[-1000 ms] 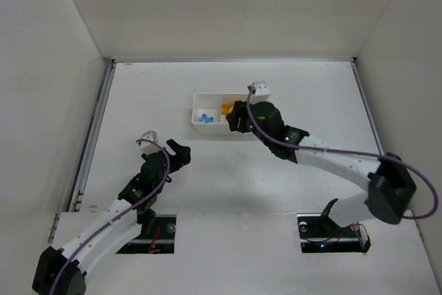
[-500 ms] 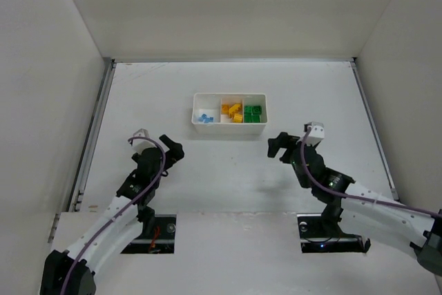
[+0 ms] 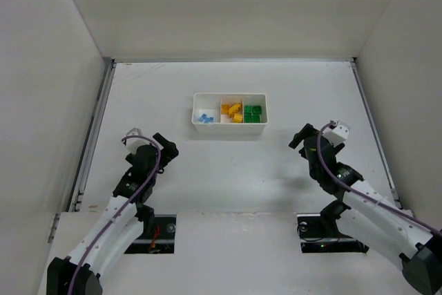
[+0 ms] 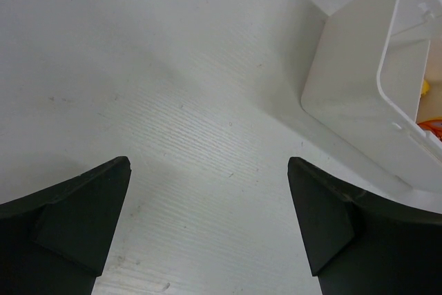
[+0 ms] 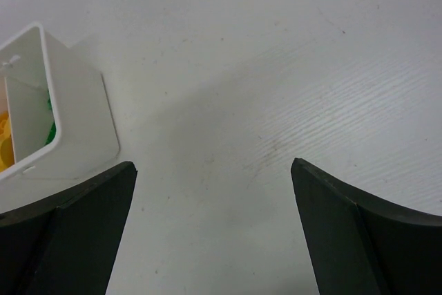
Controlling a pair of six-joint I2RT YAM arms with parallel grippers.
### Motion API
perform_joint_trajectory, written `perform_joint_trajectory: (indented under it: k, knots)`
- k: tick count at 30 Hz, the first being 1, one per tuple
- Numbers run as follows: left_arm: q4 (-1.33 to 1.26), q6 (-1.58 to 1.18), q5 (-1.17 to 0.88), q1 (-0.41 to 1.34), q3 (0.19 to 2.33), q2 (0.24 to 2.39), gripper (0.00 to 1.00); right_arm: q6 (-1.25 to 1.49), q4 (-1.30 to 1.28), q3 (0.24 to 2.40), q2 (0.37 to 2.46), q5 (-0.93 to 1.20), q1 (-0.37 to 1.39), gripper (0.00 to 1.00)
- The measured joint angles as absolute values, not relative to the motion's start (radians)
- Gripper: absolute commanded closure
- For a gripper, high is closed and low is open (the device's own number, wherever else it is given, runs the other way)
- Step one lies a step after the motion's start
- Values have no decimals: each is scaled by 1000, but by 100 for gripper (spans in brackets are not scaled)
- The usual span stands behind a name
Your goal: Sort the legos into containers by color
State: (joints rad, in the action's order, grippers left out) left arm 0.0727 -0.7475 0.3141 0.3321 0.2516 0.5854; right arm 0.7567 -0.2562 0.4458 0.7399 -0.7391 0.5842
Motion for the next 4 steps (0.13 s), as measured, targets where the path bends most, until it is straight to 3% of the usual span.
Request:
perform_joint_trajectory:
  k: [4]
  knots:
    - [72, -748, 310, 341, 252, 593, 0, 786, -298, 455, 740, -725, 584, 0]
